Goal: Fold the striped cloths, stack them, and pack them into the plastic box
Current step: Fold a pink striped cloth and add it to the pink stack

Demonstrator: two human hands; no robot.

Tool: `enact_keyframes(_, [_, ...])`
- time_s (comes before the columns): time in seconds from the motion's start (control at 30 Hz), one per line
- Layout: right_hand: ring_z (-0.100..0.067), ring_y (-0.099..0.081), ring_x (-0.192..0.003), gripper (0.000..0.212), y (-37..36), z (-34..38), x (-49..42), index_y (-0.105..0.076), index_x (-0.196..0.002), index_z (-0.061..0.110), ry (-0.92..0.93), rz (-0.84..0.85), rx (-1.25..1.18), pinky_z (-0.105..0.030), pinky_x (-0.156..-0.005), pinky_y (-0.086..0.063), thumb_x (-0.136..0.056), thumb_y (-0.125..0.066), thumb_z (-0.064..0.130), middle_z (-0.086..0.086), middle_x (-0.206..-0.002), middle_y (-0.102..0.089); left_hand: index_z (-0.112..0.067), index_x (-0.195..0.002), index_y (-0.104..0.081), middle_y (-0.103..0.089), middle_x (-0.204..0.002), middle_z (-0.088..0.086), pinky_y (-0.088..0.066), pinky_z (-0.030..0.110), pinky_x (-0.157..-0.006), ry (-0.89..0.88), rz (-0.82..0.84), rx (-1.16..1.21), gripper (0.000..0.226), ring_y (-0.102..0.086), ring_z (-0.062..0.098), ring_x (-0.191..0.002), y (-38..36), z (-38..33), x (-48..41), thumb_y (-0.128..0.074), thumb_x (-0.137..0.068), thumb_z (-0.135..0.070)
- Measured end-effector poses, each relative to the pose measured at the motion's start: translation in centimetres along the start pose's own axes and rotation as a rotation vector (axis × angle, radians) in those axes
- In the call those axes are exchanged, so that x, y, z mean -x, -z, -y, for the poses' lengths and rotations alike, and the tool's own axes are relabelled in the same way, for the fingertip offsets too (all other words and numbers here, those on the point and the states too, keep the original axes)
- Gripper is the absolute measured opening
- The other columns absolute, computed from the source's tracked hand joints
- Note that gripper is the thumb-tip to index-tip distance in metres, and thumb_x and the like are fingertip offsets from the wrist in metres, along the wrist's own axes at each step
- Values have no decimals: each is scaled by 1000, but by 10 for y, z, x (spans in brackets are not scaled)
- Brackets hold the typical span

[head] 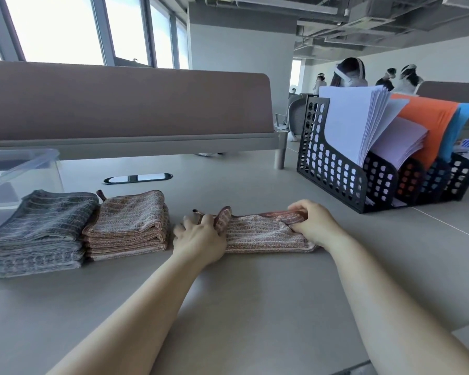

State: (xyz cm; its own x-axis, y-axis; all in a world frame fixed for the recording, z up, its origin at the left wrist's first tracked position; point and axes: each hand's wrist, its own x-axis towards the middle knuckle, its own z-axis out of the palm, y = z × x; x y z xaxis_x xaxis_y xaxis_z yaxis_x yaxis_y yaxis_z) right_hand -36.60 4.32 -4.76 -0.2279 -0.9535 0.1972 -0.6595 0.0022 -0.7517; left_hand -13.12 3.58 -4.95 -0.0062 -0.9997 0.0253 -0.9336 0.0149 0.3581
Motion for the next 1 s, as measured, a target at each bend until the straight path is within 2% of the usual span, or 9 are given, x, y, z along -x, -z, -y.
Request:
enact_keyframes(0.07, [-20,-59,-69,25,2,2,3,-63,-95,18,53,-16,-56,-24,-53,-48,-81,-63,-3,-1,-85,-65,-21,-132,-38,-39,-137,16,-30,43,-104,-8,43,-25,50,-30,39,-130,-1,2,-3,-44,-89,-45])
enact_keyframes(0.17, [-12,-53,-69,17,7,4,6,-64,-85,16,115,-80,-184,-11,-58,-40,-84,-63,-2,4,-75,-62,-19,-119,-50,-55,-123,13,-39,37,-97,-59,7,133,46,-47,34,-117,2,2,-6,-58,-76,-37])
enact_keyframes(0.33, [-2,-61,-81,17,14,5,7,-60,-82,16,102,-102,-447,-12,-68,-46,-87,-61,-1,12,-96,-68,-25,-95,-57,-61,-109,11,-57,39,-75,-1,140,832,48,-66,28,-87,9,2,-1,-75,-51,-18])
enact_keyframes(0.43, [-2,-65,-79,24,15,4,6,-57,-74,17,92,-75,-603,-19,-69,-51,-86,-60,-3,10,-89,-71,-12,-107,-59,-70,-87,9,-57,30,-61,0,325,1186,42,-70,20,-67,18,0,5,-80,-70,-13])
enact_keyframes(0.6, [-13,-65,-91,30,15,3,4,-53,-69,18,106,-42,-741,-30,-85,-50,-84,-59,-8,2,-91,-68,-9,-106,-69,-73,-102,12,-56,31,-78,-114,499,1375,39,-71,25,-91,29,-5,18,-76,-70,-21])
enact_keyframes(0.7, [-17,-61,-83,30,14,2,3,-57,-72,19,75,-81,-715,-32,-82,-49,-83,-60,-8,1,-86,-66,-5,-99,-68,-73,-91,13,-58,33,-74,-153,367,1454,38,-70,26,-82,30,-4,17,-77,-64,-18])
enact_keyframes(0.8, [-18,-62,-77,29,15,3,4,-62,-81,21,16,-126,-698,-31,-74,-51,-84,-60,-7,-1,-83,-66,-10,-79,-65,-71,-76,8,-56,30,-64,-136,108,1421,11,-69,22,-68,31,2,11,-75,-76,-14])
enact_keyframes(0.9, [-21,-65,-81,21,18,5,5,-64,-93,15,-37,-96,-707,-35,-77,-52,-85,-57,-3,-6,-87,-68,-12,-70,-62,-68,-66,0,-54,28,-62,-162,-129,1306,18,-65,16,-62,31,7,9,-74,-80,-22])
enact_keyframes(1.0, [-26,-64,-87,15,21,7,7,-64,-97,7,-45,17,-757,-41,-82,-49,-88,-53,10,-11,-89,-68,-17,-74,-66,-68,-71,1,-54,35,-68,-142,-214,1271,19,-65,19,-67,32,8,10,-72,-81,-34])
